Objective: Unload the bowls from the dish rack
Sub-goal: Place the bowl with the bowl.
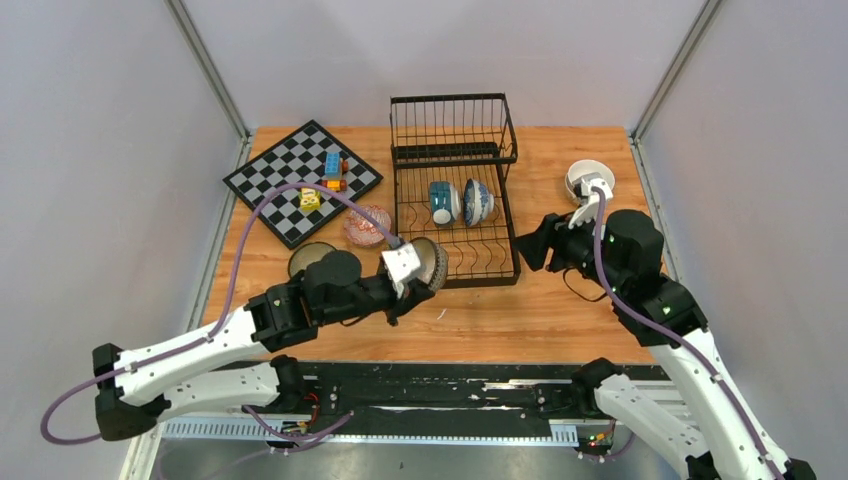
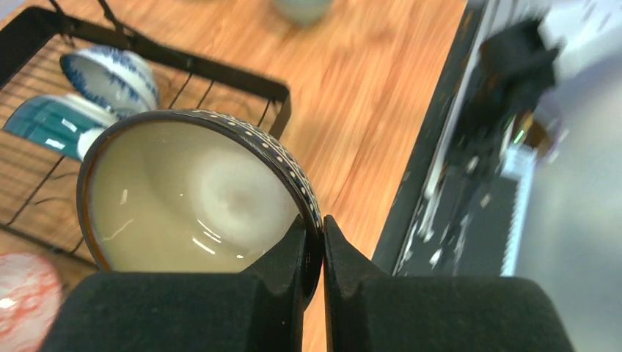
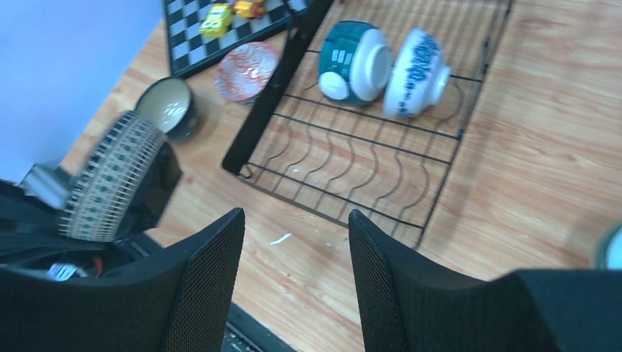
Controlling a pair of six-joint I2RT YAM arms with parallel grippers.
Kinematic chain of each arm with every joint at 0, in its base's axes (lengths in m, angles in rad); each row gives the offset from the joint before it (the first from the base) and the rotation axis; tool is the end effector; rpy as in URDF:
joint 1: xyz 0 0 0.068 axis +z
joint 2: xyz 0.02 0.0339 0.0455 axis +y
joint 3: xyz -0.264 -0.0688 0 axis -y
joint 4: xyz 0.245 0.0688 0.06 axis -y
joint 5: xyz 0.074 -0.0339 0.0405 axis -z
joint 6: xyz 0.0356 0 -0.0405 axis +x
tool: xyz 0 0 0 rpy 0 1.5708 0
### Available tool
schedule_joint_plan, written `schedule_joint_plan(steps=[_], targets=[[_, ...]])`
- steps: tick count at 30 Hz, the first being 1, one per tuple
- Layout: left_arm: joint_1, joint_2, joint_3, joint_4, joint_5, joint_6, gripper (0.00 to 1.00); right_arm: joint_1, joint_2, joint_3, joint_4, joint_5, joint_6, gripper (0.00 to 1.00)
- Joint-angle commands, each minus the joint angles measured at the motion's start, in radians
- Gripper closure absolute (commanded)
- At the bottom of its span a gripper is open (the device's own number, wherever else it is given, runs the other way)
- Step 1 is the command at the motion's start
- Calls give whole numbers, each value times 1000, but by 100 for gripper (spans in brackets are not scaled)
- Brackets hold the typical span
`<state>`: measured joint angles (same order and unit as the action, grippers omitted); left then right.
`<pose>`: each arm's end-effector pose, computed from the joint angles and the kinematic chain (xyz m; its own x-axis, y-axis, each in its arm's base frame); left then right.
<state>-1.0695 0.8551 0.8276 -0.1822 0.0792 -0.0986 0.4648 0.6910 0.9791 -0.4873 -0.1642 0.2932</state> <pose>0.0938 -0.1771 0.3432 -0.1893 0.1412 -0.9717 0.8971 0.4272 -0.1127 0.1238 0.0686 0.3873 -0.3385 0.1492 -0.9290 -0.5093 0.8011 0.3143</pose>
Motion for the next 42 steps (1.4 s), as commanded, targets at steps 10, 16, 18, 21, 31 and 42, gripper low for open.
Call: schedule_joint_plan(steps=[10, 16, 18, 21, 31, 42], targets=[[-336, 26, 4, -357, -360, 620, 100, 266, 242, 273, -255, -91, -132, 42], [-417, 77, -25, -377, -366, 738, 100, 393, 334, 310, -281, -20, -101, 42], [-440, 111, -22, -412, -366, 768, 100, 457, 365, 314, -284, 29, -94, 42], [-460, 129, -25, -430, -341, 790, 100, 515, 411, 315, -295, 86, -92, 42], [-475, 174, 4, -464, -250, 791, 100, 666, 546, 305, -310, 257, -71, 35], [-482, 181, 27, -469, -228, 755, 100, 721, 631, 287, -297, 297, -83, 41]])
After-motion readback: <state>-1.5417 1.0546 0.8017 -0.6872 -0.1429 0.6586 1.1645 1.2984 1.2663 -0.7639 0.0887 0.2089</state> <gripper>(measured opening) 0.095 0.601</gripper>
